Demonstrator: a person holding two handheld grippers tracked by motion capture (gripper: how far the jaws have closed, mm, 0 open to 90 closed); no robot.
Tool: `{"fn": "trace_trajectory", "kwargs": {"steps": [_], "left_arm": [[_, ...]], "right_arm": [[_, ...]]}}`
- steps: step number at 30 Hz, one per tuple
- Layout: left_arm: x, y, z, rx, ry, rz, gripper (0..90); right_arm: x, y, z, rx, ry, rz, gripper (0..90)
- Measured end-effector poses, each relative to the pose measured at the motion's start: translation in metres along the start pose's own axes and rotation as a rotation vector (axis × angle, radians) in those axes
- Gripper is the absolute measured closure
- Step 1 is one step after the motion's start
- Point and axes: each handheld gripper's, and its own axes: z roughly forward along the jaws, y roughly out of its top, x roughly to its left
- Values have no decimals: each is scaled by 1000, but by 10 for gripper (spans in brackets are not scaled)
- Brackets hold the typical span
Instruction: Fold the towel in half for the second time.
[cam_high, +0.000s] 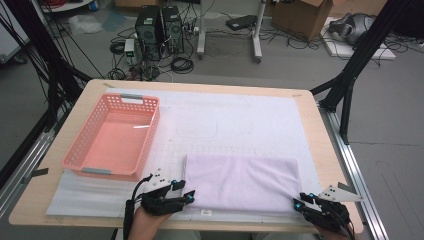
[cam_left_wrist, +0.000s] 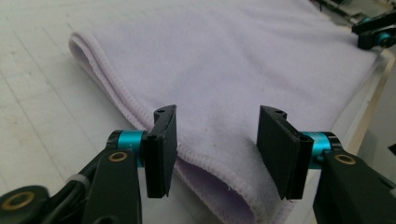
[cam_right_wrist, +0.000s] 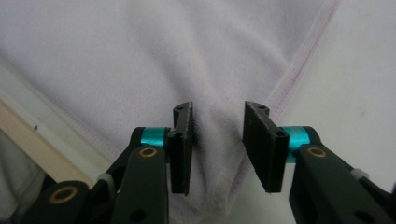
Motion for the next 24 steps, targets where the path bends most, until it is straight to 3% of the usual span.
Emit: {"fn": "trace_trajectory", "kwargs": {"steps": [3, 4, 7, 10, 15, 18, 22, 24], "left_arm": [[-2, -3, 2, 46, 36, 23, 509], [-2, -3, 2, 61, 44, 26, 509], [-1, 0, -1, 40, 50, 27, 497], [7, 10, -1, -31, 44, 1, 447], [23, 29, 11, -95, 55, 2, 394], [37, 40, 26, -76, 72, -23, 391], [57, 48, 46, -57, 161, -66, 353], [64, 51, 52, -44, 160, -83, 336]], "right_arm": [[-2, -3, -4, 28, -3, 0, 653], [-3, -4, -6, 62, -5, 3, 634], [-7, -7, -11, 56, 22, 31, 580], [-11, -2, -16, -18, 50, 44, 537], [-18, 12, -12, -112, 25, 39, 502], [-26, 25, -3, -136, -9, 29, 448], [-41, 44, 20, -110, -37, 29, 379], [-50, 53, 33, -95, -38, 36, 356]]}}
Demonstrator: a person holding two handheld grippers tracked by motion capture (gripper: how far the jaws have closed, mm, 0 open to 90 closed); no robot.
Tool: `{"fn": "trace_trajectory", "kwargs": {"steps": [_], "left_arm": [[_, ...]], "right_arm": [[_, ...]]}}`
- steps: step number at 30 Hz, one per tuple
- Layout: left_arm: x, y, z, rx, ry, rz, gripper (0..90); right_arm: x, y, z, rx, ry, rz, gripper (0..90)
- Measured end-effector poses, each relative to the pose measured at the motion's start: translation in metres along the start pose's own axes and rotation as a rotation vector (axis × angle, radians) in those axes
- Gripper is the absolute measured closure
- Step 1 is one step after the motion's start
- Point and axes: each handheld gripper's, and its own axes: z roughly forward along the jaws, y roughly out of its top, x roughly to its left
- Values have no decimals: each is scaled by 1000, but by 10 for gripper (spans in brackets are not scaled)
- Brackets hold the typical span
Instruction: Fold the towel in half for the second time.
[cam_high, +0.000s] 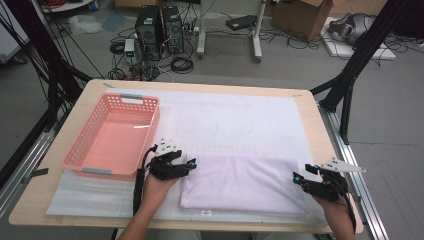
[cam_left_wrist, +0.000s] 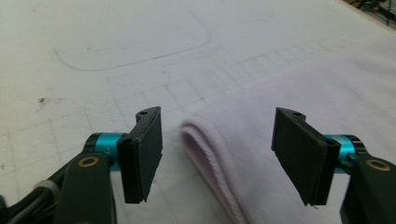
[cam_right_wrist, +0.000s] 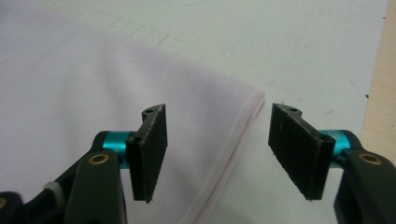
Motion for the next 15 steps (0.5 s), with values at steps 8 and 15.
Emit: {"fn": "trace_trajectory", "kwargs": {"steps": [8, 15], "left_arm": [[10, 3, 15, 51, -44, -45, 419], [0, 16, 18, 96, -25, 33, 794]], "right_arm": [[-24, 13, 49, 103, 17, 51, 307], [-21, 19, 46, 113, 85, -37, 797]]}}
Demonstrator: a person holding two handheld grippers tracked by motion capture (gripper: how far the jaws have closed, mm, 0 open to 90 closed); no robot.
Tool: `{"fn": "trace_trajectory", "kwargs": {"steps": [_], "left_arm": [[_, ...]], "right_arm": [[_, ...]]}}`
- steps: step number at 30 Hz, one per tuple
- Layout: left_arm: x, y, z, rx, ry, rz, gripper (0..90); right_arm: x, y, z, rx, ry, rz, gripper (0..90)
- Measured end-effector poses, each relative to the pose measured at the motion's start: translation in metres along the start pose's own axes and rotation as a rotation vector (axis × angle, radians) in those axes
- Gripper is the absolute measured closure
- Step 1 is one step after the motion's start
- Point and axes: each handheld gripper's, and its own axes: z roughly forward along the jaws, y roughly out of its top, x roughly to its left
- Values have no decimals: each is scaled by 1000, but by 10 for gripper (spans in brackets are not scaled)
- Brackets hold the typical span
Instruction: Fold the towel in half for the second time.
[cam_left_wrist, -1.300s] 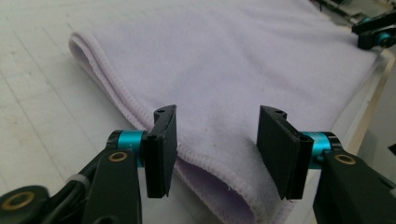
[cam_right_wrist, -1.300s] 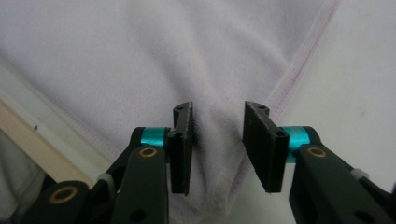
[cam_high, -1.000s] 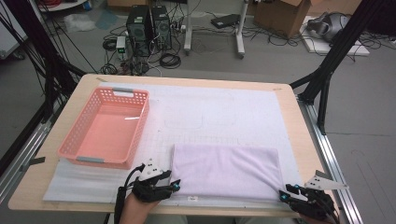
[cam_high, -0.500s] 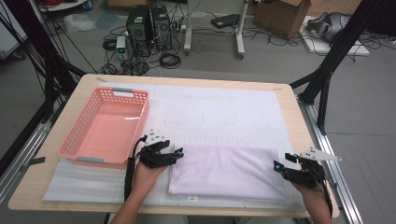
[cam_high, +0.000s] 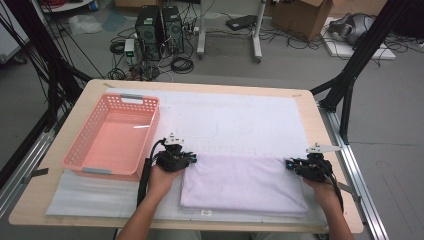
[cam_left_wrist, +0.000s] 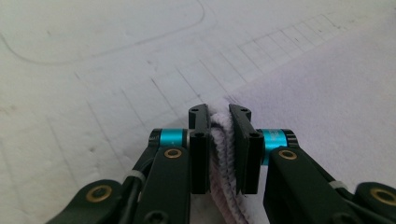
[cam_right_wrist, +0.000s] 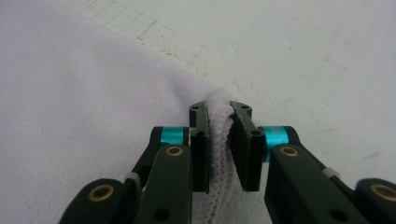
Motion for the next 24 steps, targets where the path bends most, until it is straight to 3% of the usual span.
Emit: {"fn": "trace_trajectory", "kwargs": {"steps": [3, 7, 9, 17, 19, 21, 24], "left_arm": [[-1, 11, -7, -107, 40, -14, 801], [3, 25, -6, -160, 93, 13, 801], [5, 28, -3, -168, 106, 16, 801], [15, 27, 7, -182, 121, -55, 772], [15, 26, 6, -178, 108, -73, 671], [13, 24, 3, -185, 85, -83, 540], [7, 21, -3, -172, 66, -50, 529]], "right_arm": [[-3, 6, -7, -66, -26, 1, 806], [-10, 18, -9, -166, -77, 4, 806], [-10, 24, -6, -180, -108, -13, 806], [-12, 37, 8, -189, -155, 2, 803], [-12, 38, 13, -175, -160, 33, 732], [-12, 37, 15, -167, -152, 84, 554], [-12, 34, 9, -183, -144, 138, 493]]}}
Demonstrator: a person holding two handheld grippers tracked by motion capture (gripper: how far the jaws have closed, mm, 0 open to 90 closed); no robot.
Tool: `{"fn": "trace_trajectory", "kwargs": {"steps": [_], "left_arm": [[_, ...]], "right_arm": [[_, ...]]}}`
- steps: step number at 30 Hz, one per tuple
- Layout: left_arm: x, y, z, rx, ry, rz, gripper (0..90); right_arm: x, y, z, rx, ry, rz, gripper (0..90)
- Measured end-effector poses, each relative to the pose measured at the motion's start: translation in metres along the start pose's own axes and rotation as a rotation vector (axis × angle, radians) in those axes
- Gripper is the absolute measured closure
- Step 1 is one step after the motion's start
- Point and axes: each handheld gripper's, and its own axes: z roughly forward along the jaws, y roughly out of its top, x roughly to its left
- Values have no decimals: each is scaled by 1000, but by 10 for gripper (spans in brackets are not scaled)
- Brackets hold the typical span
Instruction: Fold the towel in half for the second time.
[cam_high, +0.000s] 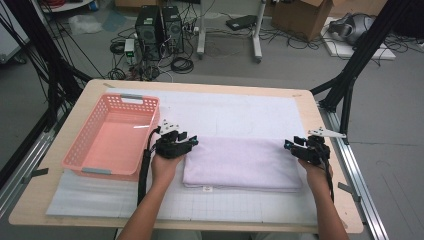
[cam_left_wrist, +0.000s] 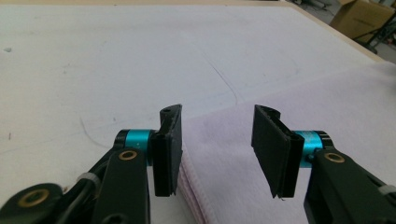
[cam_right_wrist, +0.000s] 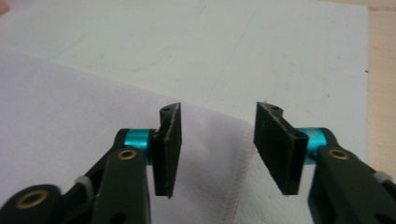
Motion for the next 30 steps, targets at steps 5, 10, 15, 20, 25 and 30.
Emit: {"fn": "trace_trajectory", "kwargs": {"steps": [5, 10, 15, 20, 25, 30], "left_arm": [[-16, -9, -14, 11, -92, 28, 567], [-28, -25, -28, 32, -153, 67, 593], [-32, -45, -40, 70, -215, 65, 604], [-39, -63, -44, 156, -194, 130, 649], [-45, -66, -49, 165, -123, 182, 740], [-44, -70, -56, 162, -99, 194, 799]], "right_arm": [[6, -6, -21, -5, 42, -10, 522], [17, -24, -40, 11, 103, -43, 574], [32, -45, -57, 66, 155, -81, 689], [44, -61, -61, 106, 195, -112, 739], [49, -74, -60, 148, 166, -141, 740], [49, -82, -72, 160, 148, -147, 752]]}}
